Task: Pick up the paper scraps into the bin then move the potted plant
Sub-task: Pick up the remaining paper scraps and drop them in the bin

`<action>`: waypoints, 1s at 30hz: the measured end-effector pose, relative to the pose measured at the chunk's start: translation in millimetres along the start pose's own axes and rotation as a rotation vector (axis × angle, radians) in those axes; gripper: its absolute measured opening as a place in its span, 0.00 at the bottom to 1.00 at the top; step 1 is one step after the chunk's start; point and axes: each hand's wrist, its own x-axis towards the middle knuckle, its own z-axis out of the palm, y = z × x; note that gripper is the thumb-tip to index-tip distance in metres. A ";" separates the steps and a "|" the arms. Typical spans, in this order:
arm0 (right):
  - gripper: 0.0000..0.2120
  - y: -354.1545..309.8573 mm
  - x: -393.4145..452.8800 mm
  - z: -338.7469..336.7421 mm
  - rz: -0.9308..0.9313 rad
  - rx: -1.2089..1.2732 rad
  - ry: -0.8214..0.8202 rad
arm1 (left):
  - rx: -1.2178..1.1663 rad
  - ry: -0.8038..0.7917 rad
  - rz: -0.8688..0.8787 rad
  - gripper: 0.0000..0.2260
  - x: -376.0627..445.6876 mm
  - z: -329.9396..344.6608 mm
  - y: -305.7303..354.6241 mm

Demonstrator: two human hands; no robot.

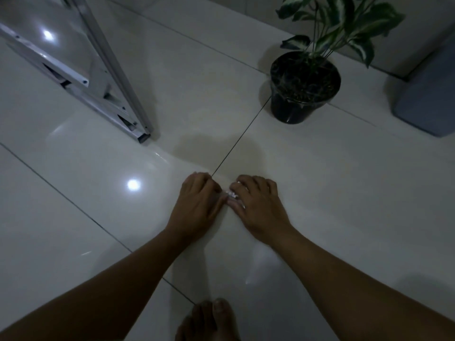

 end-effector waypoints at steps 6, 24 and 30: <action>0.11 4.2 5.6 7.0 -0.060 0.037 0.028 | 0.035 -0.011 -0.115 0.25 -20.8 -17.1 -11.3; 0.10 -5.8 3.9 -13.9 0.260 0.145 -0.100 | 0.121 -0.041 -0.063 0.14 15.3 -17.8 -3.8; 0.15 11.9 -0.8 -44.2 0.649 0.519 -0.081 | -0.120 0.028 -0.380 0.13 27.4 -31.7 1.5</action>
